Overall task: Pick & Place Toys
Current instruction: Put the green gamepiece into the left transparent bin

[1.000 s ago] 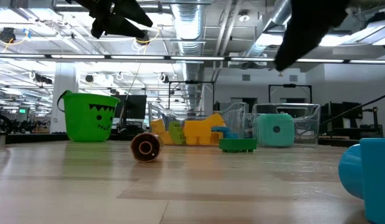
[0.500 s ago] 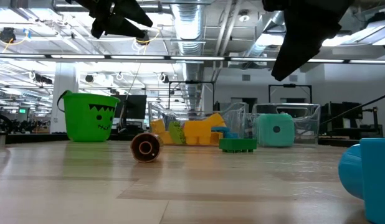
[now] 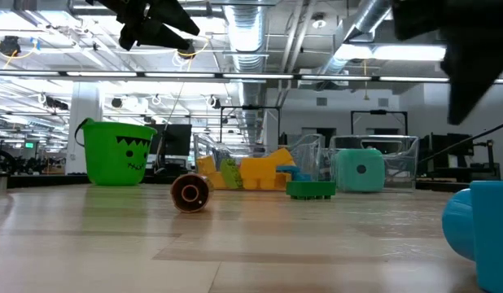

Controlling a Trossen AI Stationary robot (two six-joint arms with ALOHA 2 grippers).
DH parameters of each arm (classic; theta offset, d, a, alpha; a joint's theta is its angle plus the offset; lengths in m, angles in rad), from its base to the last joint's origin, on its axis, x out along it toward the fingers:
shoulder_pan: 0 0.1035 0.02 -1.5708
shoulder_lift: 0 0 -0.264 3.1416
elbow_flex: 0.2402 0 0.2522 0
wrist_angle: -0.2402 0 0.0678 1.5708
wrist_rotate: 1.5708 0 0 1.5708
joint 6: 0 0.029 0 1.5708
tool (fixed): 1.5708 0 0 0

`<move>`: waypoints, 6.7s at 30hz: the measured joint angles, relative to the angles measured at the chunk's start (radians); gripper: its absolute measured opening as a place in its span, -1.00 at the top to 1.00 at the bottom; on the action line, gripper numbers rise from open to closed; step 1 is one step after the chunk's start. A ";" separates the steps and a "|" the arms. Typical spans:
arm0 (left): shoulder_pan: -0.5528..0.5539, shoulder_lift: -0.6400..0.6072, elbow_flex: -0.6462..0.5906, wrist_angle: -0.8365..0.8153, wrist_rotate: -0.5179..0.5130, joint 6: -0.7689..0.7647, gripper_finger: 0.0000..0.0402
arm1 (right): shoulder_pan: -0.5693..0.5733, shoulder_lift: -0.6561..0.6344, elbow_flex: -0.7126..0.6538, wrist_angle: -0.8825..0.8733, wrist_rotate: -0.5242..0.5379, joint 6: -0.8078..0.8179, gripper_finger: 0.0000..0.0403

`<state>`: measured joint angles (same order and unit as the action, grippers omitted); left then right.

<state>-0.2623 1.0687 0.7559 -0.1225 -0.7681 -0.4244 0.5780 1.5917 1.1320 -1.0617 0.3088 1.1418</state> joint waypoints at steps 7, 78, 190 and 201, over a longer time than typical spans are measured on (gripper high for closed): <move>0.000 0.000 0.000 0.000 0.000 0.000 -0.06 | 0.130 0.000 0.000 0.022 -0.019 -0.080 -0.73; 0.000 0.000 0.000 0.003 0.000 0.006 -0.06 | 0.077 0.000 -0.311 0.400 -0.235 -0.252 -0.49; 0.000 0.000 0.000 0.019 -0.001 0.027 -0.06 | -0.824 -0.139 -0.198 0.899 -0.066 -0.994 0.30; 0.000 0.000 0.000 0.018 -0.001 0.027 -0.06 | -0.853 -0.032 -0.198 0.941 -0.067 -1.007 0.28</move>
<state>-0.2623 1.0691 0.7555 -0.1047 -0.7688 -0.3973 -0.2749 1.5597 0.9340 -0.1208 0.2420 0.1349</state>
